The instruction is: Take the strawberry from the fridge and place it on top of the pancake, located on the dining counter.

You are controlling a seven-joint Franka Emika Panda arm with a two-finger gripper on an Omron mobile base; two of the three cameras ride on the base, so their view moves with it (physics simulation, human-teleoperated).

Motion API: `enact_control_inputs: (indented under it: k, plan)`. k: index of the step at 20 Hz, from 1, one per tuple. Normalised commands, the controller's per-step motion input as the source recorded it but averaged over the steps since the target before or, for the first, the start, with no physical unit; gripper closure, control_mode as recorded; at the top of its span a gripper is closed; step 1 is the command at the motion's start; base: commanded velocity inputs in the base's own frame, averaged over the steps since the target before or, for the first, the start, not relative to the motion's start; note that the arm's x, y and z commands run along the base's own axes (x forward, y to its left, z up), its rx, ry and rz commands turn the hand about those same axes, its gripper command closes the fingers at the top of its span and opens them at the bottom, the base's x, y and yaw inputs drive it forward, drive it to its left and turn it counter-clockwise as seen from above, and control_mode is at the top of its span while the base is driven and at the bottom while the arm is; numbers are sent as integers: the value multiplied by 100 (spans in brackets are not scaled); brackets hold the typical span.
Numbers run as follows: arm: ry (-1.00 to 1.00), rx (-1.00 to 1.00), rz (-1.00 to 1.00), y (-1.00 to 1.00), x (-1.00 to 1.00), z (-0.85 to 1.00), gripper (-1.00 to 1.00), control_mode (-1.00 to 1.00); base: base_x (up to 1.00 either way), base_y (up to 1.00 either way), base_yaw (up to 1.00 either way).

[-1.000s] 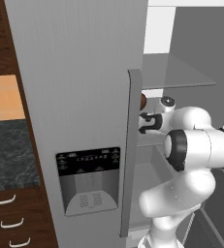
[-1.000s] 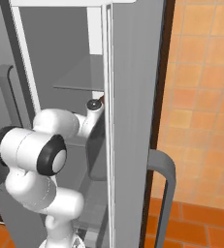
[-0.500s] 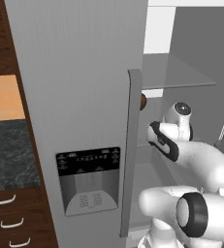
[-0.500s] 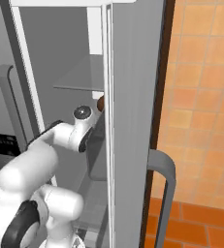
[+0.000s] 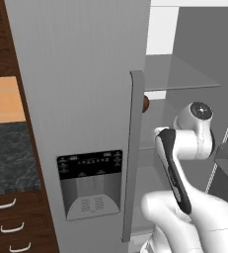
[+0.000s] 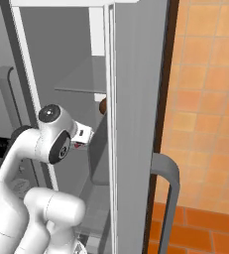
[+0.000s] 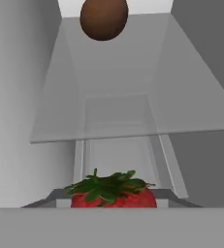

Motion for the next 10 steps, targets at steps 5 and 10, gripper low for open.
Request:
enact_control_inputs:
  k: [5, 10]
  plan:
    - [5, 0, 0, 3, -95, 100, 100, -100, 0, 0, 0]
    - [6, 0, 1, 4, -78, 100, 100, -100, 0, 0, 0]
